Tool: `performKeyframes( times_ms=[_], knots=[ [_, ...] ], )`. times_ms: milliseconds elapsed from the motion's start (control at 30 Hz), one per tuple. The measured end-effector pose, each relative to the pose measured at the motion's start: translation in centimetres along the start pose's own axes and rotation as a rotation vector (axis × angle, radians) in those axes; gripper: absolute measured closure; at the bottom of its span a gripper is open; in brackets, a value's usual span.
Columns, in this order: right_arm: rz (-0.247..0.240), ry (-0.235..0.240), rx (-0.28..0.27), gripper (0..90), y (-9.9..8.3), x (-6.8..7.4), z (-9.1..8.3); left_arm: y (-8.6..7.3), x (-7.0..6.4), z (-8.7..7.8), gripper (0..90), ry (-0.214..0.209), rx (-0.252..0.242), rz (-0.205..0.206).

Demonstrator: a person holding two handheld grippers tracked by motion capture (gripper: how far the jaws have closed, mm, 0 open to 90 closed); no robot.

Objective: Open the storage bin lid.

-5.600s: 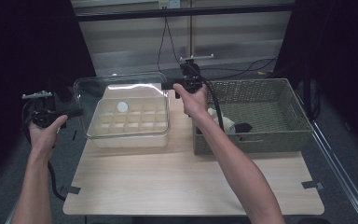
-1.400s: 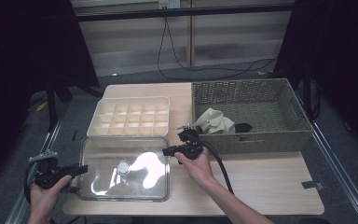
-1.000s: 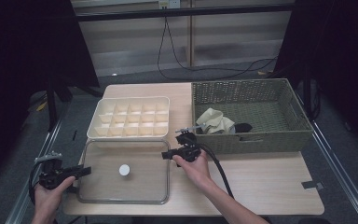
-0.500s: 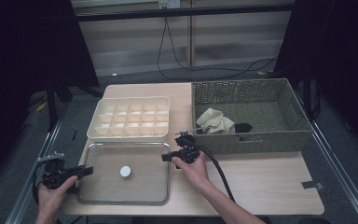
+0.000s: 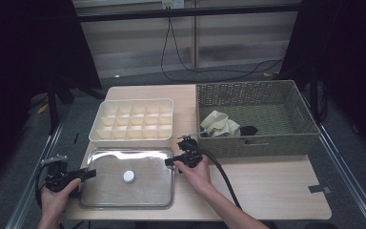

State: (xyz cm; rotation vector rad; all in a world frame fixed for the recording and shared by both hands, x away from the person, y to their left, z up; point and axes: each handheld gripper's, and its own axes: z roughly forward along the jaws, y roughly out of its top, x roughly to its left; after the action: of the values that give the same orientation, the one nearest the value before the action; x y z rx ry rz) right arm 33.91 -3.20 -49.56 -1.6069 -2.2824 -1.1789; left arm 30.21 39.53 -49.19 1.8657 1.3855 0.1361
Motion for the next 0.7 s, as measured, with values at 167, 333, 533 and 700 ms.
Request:
performKeyframes(
  times_ms=[167, 333, 533, 700],
  knots=[
    [-0.029, -0.018, -0.001, 53.1, -0.1, 0.14, 0.21, -0.13, 0.12, 0.31, 51.2, 0.01, 0.015, 0.009],
    [-0.039, -0.019, -0.01, 52.2, -0.1, 0.11, 0.28, -0.06, 0.22, 0.38, 51.6, 0.008, 0.013, -0.004],
    [-0.056, -0.024, -0.01, 45.8, -0.12, 0.28, 0.27, 0.15, 0.22, 0.7, 45.8, -0.001, -0.006, -0.025],
    [-0.055, -0.023, -0.011, 43.5, 0.08, -0.04, 0.11, 0.3, 0.5, 0.53, 45.2, 0.005, -0.006, -0.019]
  ],
)
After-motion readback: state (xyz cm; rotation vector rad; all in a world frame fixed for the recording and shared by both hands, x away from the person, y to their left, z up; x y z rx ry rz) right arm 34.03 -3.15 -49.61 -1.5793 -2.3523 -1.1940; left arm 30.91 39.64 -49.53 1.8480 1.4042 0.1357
